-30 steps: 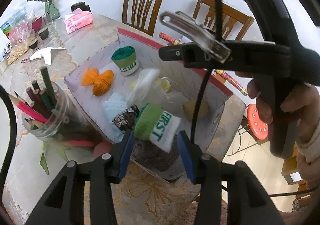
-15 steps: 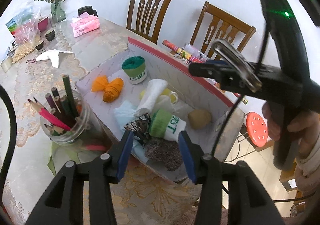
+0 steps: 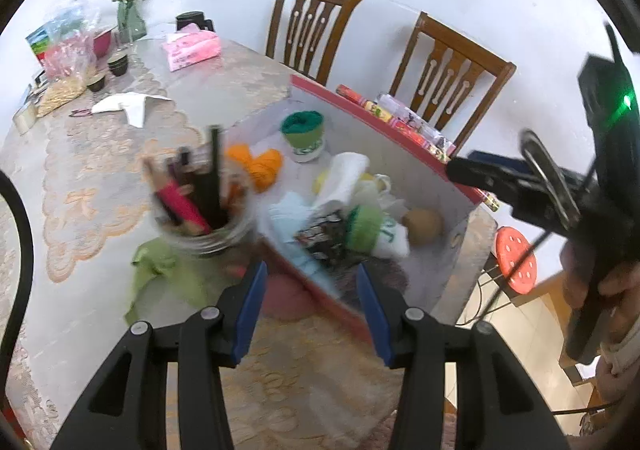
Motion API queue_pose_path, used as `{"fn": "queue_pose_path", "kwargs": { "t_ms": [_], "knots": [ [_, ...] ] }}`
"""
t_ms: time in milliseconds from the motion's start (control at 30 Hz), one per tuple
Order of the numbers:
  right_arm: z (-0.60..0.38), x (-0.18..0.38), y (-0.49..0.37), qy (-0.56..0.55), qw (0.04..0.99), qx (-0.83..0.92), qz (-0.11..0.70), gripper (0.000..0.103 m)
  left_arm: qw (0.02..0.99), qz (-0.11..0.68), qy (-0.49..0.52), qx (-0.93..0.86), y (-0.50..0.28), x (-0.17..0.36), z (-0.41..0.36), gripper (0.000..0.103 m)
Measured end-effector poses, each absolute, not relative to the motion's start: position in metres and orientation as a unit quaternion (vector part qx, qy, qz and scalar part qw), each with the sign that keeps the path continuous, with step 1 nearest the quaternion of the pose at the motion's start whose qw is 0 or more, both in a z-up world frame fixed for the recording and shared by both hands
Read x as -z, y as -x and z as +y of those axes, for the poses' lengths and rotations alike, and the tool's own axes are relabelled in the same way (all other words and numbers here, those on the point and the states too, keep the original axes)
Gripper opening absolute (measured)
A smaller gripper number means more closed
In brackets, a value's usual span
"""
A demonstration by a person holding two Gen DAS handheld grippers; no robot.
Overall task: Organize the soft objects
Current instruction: 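Withdraw both grippers toward the green ribbon bow and pink sponge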
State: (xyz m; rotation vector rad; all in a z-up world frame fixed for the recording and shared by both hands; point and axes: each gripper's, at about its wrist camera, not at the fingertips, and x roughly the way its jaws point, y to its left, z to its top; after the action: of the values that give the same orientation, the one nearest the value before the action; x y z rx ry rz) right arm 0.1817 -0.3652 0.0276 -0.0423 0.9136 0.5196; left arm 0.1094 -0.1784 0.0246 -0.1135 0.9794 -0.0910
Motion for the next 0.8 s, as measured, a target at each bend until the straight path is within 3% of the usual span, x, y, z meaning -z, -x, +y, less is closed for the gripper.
{"fn": "queue_pose_path", "kwargs": {
  "t_ms": [800],
  "knots": [
    [-0.292,-0.026,-0.078,0.004,0.873,-0.21,0.44,0.044,0.881,0.471,0.032,0.018,-0.078,-0.02,-0.057,0.049]
  ]
}}
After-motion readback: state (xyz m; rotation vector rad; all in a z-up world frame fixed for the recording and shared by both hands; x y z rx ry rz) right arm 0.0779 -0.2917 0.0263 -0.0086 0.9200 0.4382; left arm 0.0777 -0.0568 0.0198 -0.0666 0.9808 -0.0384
